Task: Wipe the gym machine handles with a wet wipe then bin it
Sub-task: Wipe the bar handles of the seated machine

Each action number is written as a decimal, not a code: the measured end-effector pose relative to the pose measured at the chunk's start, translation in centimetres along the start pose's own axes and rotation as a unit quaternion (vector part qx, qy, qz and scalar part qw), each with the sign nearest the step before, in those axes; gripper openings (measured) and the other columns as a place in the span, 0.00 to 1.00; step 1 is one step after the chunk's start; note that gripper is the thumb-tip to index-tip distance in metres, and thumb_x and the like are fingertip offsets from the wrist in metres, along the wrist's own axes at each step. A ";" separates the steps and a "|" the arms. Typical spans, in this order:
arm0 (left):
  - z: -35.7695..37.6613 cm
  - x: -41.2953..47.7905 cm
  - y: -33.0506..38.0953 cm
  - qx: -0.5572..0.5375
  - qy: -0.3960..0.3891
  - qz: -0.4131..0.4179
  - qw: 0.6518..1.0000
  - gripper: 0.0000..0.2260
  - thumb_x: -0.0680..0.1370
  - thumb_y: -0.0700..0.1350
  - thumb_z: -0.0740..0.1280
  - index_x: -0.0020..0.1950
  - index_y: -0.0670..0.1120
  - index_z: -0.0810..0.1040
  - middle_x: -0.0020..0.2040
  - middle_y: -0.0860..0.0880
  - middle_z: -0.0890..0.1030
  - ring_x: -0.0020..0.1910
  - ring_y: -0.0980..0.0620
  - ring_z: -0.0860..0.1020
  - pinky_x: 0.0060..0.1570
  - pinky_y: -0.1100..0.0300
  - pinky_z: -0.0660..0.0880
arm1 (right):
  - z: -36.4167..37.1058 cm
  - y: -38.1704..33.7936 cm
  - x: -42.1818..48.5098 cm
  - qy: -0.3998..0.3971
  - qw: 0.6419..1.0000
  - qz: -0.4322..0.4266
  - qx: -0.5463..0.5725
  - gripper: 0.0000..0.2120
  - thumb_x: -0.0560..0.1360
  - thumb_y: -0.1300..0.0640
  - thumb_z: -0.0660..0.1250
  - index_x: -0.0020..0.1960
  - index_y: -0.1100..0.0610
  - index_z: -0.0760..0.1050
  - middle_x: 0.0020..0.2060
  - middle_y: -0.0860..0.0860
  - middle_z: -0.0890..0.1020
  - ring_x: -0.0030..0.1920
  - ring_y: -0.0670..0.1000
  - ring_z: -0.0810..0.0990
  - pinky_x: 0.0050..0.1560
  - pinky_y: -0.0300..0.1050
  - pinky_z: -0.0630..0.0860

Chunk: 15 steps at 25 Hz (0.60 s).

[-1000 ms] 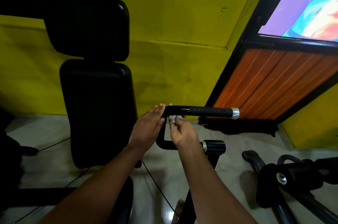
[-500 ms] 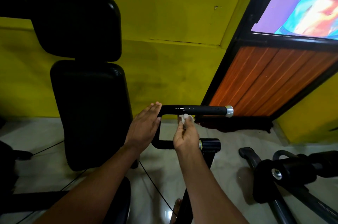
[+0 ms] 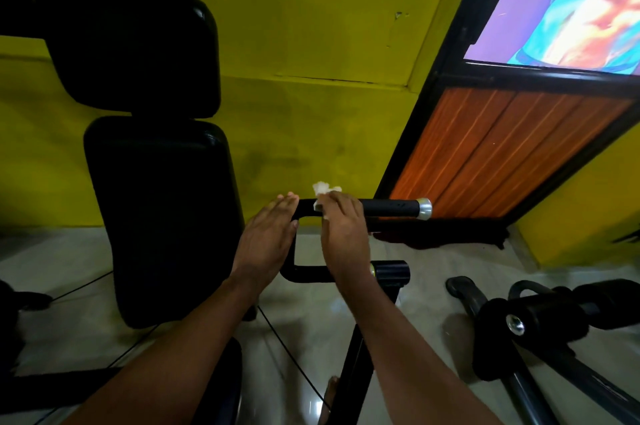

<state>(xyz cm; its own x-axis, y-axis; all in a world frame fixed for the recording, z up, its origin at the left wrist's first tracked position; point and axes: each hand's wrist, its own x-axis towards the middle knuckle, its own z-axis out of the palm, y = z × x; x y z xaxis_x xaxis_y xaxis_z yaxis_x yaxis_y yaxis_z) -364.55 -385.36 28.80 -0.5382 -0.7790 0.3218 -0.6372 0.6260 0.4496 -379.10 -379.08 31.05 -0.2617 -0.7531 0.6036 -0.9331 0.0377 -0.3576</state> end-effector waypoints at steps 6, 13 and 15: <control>0.1 0.5 0.3 0.013 0.003 0.017 1.000 0.22 0.82 0.51 0.53 0.75 0.46 0.67 0.74 0.48 0.69 0.75 0.49 0.65 0.68 0.51 0.67 | -1.0 1.2 0.5 -0.093 0.993 -0.009 -0.073 0.18 0.77 0.64 0.64 0.66 0.61 0.74 0.57 0.57 0.76 0.58 0.58 0.74 0.57 0.51 0.75; -0.1 1.0 0.3 0.019 0.013 0.038 0.999 0.21 0.82 0.50 0.54 0.73 0.44 0.71 0.72 0.47 0.72 0.72 0.47 0.69 0.66 0.50 0.69 | -2.8 2.0 3.3 -0.178 0.979 -0.059 -0.075 0.16 0.75 0.67 0.61 0.61 0.58 0.77 0.53 0.56 0.79 0.51 0.58 0.76 0.49 0.51 0.74; -0.1 1.0 0.2 0.018 0.007 0.039 0.999 0.21 0.82 0.49 0.54 0.73 0.45 0.70 0.72 0.47 0.72 0.73 0.48 0.68 0.67 0.51 0.68 | -3.0 2.9 5.6 -0.217 0.973 -0.037 -0.070 0.15 0.76 0.65 0.61 0.59 0.55 0.80 0.52 0.55 0.82 0.50 0.59 0.77 0.46 0.48 0.72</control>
<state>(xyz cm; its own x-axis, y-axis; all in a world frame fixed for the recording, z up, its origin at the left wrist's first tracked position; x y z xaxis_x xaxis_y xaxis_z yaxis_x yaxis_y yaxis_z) -365.20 -386.06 29.27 -0.5786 -0.7286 0.3666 -0.6140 0.6849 0.3922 -384.03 -381.24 35.55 -0.0912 -0.9627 0.2547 -0.9779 0.0383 -0.2056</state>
